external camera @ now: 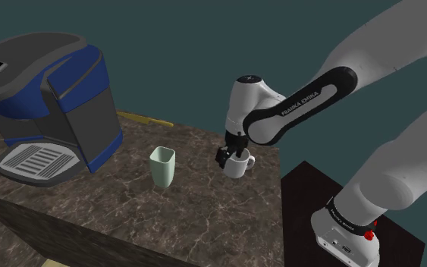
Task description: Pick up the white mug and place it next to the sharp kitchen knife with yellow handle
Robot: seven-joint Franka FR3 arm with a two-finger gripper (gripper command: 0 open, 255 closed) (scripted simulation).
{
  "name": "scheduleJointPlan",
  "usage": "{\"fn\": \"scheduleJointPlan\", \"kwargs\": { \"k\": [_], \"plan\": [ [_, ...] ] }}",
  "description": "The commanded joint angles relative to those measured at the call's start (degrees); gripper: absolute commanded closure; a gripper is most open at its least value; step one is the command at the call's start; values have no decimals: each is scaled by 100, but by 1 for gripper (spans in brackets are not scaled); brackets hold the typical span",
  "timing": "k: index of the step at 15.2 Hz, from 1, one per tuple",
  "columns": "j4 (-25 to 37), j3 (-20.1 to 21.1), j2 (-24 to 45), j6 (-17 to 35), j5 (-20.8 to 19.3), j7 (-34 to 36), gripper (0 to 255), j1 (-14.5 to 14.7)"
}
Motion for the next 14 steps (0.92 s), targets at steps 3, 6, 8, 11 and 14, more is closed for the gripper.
{"fn": "scheduleJointPlan", "kwargs": {
  "k": [3, 6, 8, 11, 14],
  "plan": [
    [-42, 16, 207, 239, -123, 86, 0, -28],
    [-42, 16, 207, 239, -123, 87, 0, -28],
    [-42, 16, 207, 239, -123, 87, 0, -28],
    [-42, 16, 205, 237, -122, 86, 255, -27],
    [-42, 16, 205, 237, -122, 86, 255, -27]
  ]
}}
